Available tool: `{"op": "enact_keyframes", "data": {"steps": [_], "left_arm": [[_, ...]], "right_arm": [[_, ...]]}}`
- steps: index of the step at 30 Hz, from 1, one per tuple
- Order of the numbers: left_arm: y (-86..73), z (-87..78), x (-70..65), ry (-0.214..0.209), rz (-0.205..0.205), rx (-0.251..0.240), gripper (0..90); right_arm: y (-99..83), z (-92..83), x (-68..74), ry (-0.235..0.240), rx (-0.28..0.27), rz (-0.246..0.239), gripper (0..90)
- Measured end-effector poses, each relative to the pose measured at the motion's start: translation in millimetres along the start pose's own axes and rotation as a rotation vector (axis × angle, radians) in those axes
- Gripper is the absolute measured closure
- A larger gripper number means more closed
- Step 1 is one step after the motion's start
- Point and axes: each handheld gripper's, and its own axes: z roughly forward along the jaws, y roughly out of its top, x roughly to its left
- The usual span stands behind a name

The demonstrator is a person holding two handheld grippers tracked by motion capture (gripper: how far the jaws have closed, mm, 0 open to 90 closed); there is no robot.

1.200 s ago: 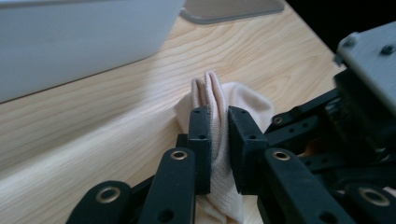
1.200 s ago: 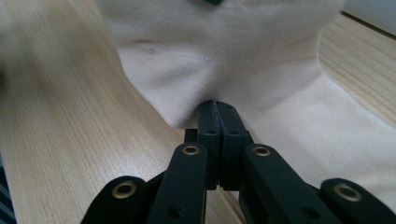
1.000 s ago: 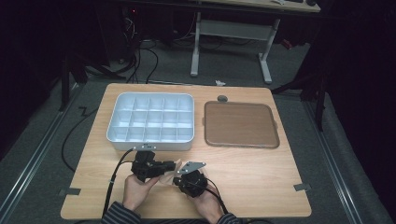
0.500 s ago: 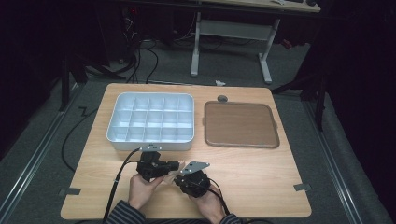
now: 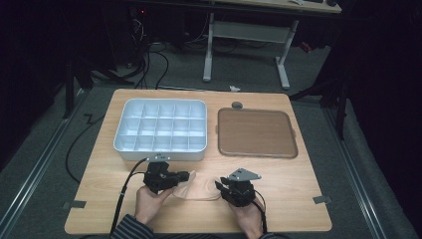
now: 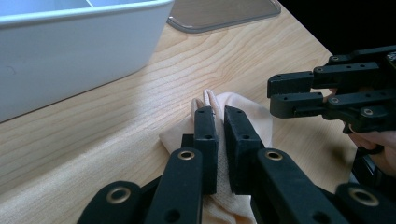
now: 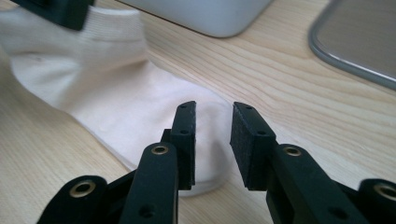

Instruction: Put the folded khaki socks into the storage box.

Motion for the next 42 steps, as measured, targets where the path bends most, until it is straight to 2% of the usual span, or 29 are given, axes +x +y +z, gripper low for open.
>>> {"op": "enact_keyframes", "data": {"steps": [2,7,11,19,27,31,42], "left_arm": [[-0.2,0.4,-0.3,0.001,0.001,0.005,84.6],[-0.2,-1.1,-1.2,-0.004,0.004,-0.001,84.6],[0.0,-2.4,-1.0,-0.005,0.004,-0.004,84.6],[0.3,-1.9,-0.7,-0.014,-0.003,-0.004,84.8],[0.7,-2.0,-2.4,-0.019,-0.005,-0.006,85.0],[1.9,-1.8,-2.1,-0.041,-0.025,-0.012,85.0],[3.6,0.3,-2.7,-0.040,-0.026,-0.015,85.0]], "right_arm": [[-3.1,1.2,0.3,-0.046,0.015,-0.026,71.1],[-10.0,6.9,-3.7,-0.043,0.037,0.005,71.6],[-12.3,10.3,-6.0,-0.035,0.059,0.028,72.6],[-13.4,15.0,-7.8,-0.019,0.080,0.026,73.9],[-13.3,18.2,-7.9,0.000,0.078,0.030,75.3],[-11.2,21.0,-5.0,0.005,0.080,0.024,75.8],[-5.1,30.1,4.9,0.031,0.080,0.004,76.6]]}}
